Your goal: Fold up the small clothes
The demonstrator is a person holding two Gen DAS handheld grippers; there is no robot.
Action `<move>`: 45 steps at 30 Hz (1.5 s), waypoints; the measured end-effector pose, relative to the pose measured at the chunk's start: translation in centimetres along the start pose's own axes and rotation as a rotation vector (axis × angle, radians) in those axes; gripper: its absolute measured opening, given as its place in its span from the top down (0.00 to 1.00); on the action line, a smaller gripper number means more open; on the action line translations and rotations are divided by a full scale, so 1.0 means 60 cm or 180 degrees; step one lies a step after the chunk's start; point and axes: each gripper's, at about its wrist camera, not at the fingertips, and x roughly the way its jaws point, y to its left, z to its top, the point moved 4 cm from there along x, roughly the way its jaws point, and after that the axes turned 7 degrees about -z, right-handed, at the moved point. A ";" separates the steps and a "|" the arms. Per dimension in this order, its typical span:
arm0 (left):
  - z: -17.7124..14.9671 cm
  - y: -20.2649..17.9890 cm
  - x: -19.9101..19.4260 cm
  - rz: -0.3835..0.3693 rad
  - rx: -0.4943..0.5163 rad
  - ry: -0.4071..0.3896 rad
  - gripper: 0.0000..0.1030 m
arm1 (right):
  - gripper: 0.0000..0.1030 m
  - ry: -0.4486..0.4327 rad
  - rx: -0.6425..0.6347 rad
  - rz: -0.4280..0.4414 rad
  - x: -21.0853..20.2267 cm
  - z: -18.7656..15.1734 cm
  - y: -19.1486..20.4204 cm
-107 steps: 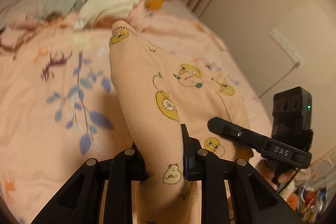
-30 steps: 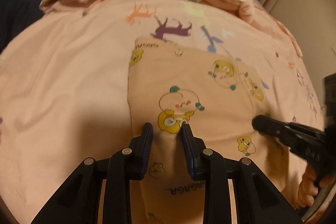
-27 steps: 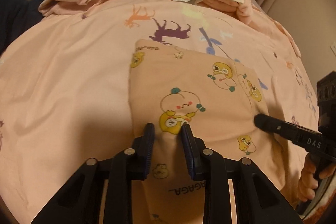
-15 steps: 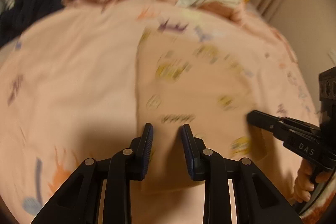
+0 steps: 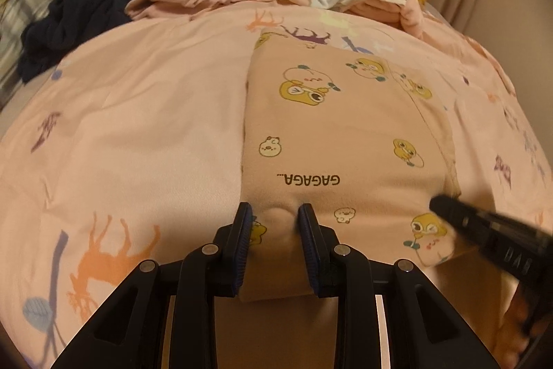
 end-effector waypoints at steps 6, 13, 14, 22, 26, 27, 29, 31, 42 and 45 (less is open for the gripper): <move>-0.009 -0.006 -0.012 0.0103 0.0064 -0.0004 0.71 | 1.00 0.0006 0.0036 -0.0054 -0.005 -0.003 0.000; -0.046 -0.001 -0.048 0.0012 -0.0138 0.0051 0.71 | 1.00 0.0072 0.0161 0.0037 -0.038 -0.054 -0.003; -0.049 -0.005 -0.052 0.0022 -0.0103 0.0082 0.71 | 1.00 0.0095 0.0197 0.0059 -0.040 -0.058 -0.005; -0.070 -0.018 -0.077 0.0179 -0.0115 0.0128 0.71 | 0.97 0.0217 0.0224 -0.0057 -0.052 -0.079 0.002; -0.066 -0.038 -0.135 0.0178 -0.0010 -0.0095 0.71 | 0.91 0.0170 0.0250 -0.0048 -0.092 -0.085 0.011; -0.062 -0.044 -0.148 0.0205 0.0032 -0.0156 0.71 | 0.91 0.0141 0.0290 -0.0002 -0.103 -0.082 0.011; -0.048 -0.061 -0.180 0.0239 0.0154 -0.0258 0.71 | 0.91 0.0011 0.0316 0.0024 -0.142 -0.066 0.017; -0.033 -0.074 -0.207 0.0212 0.0254 -0.0356 0.71 | 0.91 -0.0133 0.0235 -0.0093 -0.179 -0.050 0.023; 0.056 -0.114 -0.381 0.0244 0.0191 -0.0751 0.58 | 0.58 -0.0761 0.0047 -0.0488 -0.401 0.016 0.049; 0.062 -0.124 -0.424 0.0091 0.0193 -0.0938 0.37 | 0.31 -0.0903 0.0047 -0.0476 -0.445 0.023 0.052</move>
